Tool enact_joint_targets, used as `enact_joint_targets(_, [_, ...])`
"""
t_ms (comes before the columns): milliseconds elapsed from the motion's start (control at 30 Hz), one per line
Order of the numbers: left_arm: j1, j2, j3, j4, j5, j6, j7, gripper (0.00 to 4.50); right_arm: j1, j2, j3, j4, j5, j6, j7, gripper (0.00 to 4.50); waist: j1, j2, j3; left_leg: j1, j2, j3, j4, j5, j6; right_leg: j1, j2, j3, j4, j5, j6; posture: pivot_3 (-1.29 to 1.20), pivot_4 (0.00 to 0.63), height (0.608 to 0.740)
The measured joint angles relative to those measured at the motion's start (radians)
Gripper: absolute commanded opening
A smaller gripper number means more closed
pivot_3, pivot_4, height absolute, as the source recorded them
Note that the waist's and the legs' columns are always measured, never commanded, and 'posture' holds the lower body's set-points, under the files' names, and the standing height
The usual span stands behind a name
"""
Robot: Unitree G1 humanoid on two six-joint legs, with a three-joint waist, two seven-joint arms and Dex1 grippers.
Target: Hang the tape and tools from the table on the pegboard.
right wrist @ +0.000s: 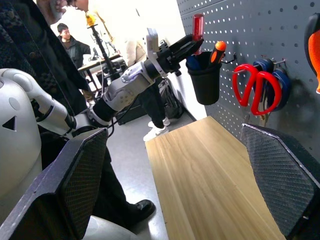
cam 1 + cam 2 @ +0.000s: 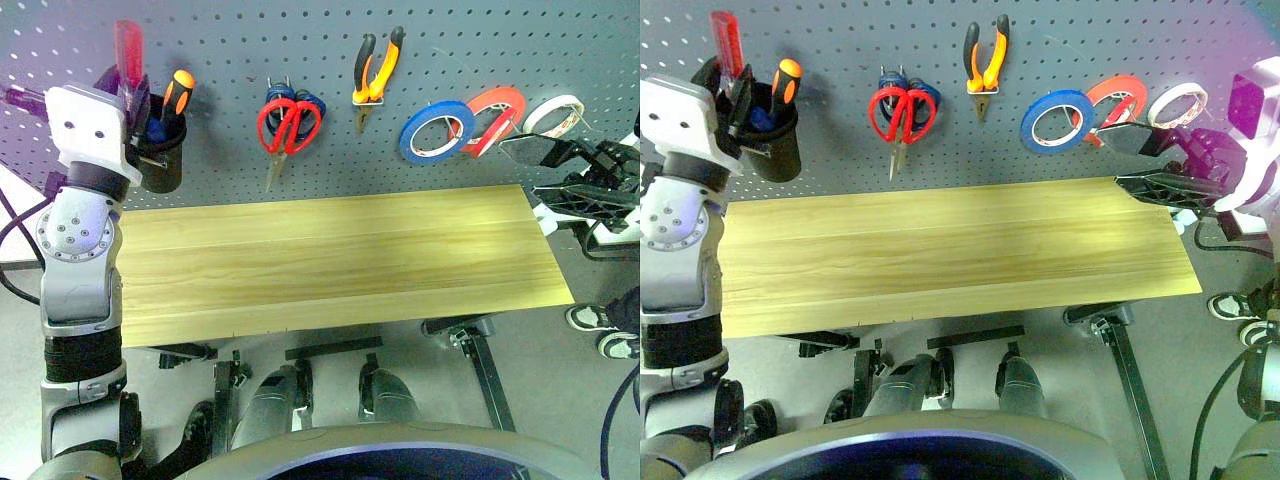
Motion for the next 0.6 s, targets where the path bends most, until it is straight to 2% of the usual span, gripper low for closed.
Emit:
enact_joint_targets(167, [0.024,-0.020,0.023,0.000,-0.019,0.001,0.016,0.90,0.000,0.000,0.001,0.002,0.000,0.000,0.000,4.50,0.000,0.003,-0.005,0.001,0.000,0.000,0.000,0.000,0.000,0.000,0.000,0.000,0.000,0.000,0.000,-0.09,0.216,0.723])
enact_joint_targets(500, [0.053,-0.048,0.064,-0.001,-0.087,0.053,0.029,4.26,0.000,-0.007,0.001,0.002,0.000,0.008,0.000,4.50,0.006,0.006,-0.022,0.002,0.000,0.000,0.001,0.000,0.000,-0.001,-0.001,0.000,0.000,0.001,0.000,-0.10,0.208,0.723])
enact_joint_targets(533, [0.053,-0.047,0.069,-0.001,-0.090,0.058,0.029,4.45,0.000,-0.008,0.001,0.002,0.000,0.010,0.000,4.50,0.006,0.006,-0.022,0.002,0.000,0.000,0.001,0.000,0.000,0.000,-0.001,0.000,0.000,0.001,0.001,-0.10,0.208,0.723])
enact_joint_targets(600, [0.051,-0.046,0.071,-0.001,-0.094,0.062,0.028,4.45,0.000,-0.010,-0.001,-0.001,0.001,0.016,0.000,4.50,0.006,0.006,-0.023,0.002,0.000,0.001,0.001,0.000,0.000,0.000,-0.001,0.000,0.000,0.001,0.001,-0.11,0.207,0.723])
